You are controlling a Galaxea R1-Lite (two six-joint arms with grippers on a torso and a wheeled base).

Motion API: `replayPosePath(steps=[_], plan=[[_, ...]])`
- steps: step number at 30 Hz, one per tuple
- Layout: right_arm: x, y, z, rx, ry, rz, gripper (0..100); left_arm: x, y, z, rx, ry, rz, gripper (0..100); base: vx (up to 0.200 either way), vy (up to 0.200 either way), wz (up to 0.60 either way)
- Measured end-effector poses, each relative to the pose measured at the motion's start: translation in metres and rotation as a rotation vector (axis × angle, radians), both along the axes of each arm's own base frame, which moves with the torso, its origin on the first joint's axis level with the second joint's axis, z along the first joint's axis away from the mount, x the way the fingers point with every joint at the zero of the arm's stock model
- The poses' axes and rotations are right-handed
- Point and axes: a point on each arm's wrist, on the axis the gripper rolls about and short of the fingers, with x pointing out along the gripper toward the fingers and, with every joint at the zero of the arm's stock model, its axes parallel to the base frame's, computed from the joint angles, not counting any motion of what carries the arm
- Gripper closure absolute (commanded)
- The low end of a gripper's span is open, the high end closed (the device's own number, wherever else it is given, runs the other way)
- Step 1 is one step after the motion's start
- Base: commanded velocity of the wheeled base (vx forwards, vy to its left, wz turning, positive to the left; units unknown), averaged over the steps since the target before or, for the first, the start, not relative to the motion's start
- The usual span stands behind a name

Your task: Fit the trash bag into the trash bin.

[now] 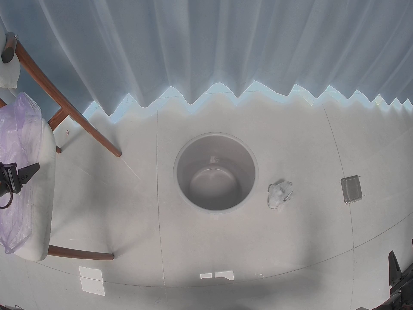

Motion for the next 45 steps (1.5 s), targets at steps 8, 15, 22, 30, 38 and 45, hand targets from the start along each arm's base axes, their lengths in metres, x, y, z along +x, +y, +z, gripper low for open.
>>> replayPosePath(steps=[8,15,22,30,38,45], plan=[[0.0,0.0,0.0,0.0,0.0,0.0,0,0.007,0.005,-0.01,0.014,0.046,0.035,0,0.0,0.0,0.0],[0.0,0.0,0.0,0.0,0.0,0.0,0,0.016,0.007,-0.015,0.019,0.049,0.027,0,0.0,0.0,0.0],[0.0,0.0,0.0,0.0,0.0,0.0,0,0.024,0.007,-0.017,0.04,0.024,0.027,100,0.0,0.0,0.0],[0.0,0.0,0.0,0.0,0.0,0.0,0,0.027,0.007,-0.025,0.038,0.03,0.027,100,0.0,0.0,0.0],[0.0,0.0,0.0,0.0,0.0,0.0,0,0.023,0.007,-0.023,0.014,0.023,0.009,100,0.0,0.0,0.0],[0.0,0.0,0.0,0.0,0.0,0.0,0,0.008,0.001,-0.013,-0.071,-0.027,-0.034,100,0.0,0.0,0.0]])
